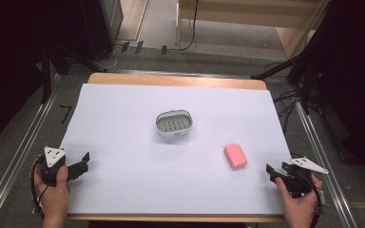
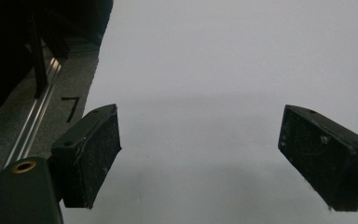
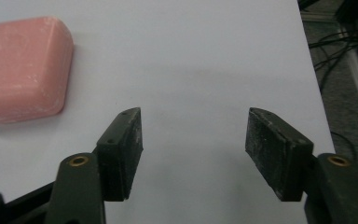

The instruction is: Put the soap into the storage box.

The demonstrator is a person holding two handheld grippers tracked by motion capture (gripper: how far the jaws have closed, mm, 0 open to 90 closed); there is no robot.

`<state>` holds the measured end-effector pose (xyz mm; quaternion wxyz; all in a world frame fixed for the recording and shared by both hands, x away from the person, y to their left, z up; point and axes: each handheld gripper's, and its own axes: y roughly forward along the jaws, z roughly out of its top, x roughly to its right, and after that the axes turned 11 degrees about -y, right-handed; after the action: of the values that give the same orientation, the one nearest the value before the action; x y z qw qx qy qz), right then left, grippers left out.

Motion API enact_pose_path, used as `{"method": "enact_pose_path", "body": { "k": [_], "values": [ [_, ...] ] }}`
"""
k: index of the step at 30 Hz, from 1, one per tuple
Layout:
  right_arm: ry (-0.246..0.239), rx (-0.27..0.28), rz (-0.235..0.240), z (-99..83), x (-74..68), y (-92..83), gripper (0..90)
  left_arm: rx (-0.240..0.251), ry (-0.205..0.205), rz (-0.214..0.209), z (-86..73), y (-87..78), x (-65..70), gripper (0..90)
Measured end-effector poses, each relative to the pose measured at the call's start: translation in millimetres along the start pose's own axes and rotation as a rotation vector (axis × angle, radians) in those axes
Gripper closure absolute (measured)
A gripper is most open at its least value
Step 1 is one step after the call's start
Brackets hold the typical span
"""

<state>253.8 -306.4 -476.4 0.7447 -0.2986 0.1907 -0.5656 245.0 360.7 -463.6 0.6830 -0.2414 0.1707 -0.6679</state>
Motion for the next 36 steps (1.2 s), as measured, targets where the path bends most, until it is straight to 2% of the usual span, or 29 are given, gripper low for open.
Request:
{"method": "enact_pose_path", "body": {
  "k": [3,7,10,13,14,21,22,27,36],
  "values": [
    [-0.013,-0.017,-0.015,2.5,-5.2,0.5,35.0,-0.005,0.001,0.003,0.2,0.4,0.2,13.6],
    [0.006,-0.028,0.034,6.1,-8.9,1.5,29.1,-0.003,0.004,0.005,0.0,0.3,0.4,13.6],
    [-0.013,-0.049,0.045,10.3,-12.5,1.2,26.2,0.004,0.012,0.004,-0.4,-0.3,0.9,13.6],
    [-0.009,-0.082,0.061,14.6,-14.8,1.8,23.5,0.006,0.019,0.007,-0.7,-0.6,1.7,13.6],
    [-0.014,-0.11,0.064,17.3,-17.1,3.2,21.7,0.007,0.017,0.008,-0.7,-0.6,1.7,13.6],
    [-0.026,-0.158,0.089,26.2,-23.5,6.4,19.3,0.012,0.018,0.0,-1.1,-1.1,1.9,13.6],
    [-0.029,-0.162,0.106,30.1,-25.2,6.6,18.5,0.011,0.022,-0.001,-1.1,-1.5,1.9,13.6],
    [-0.034,-0.19,0.104,37.7,-29.1,7.5,17.4,0.013,0.015,0.0,-1.0,-1.1,1.5,13.6],
    [-0.043,-0.225,0.13,47.9,-36.7,13.6,14.4,0.007,0.027,0.0,-0.9,-0.8,2.0,13.7]
  ]
}}
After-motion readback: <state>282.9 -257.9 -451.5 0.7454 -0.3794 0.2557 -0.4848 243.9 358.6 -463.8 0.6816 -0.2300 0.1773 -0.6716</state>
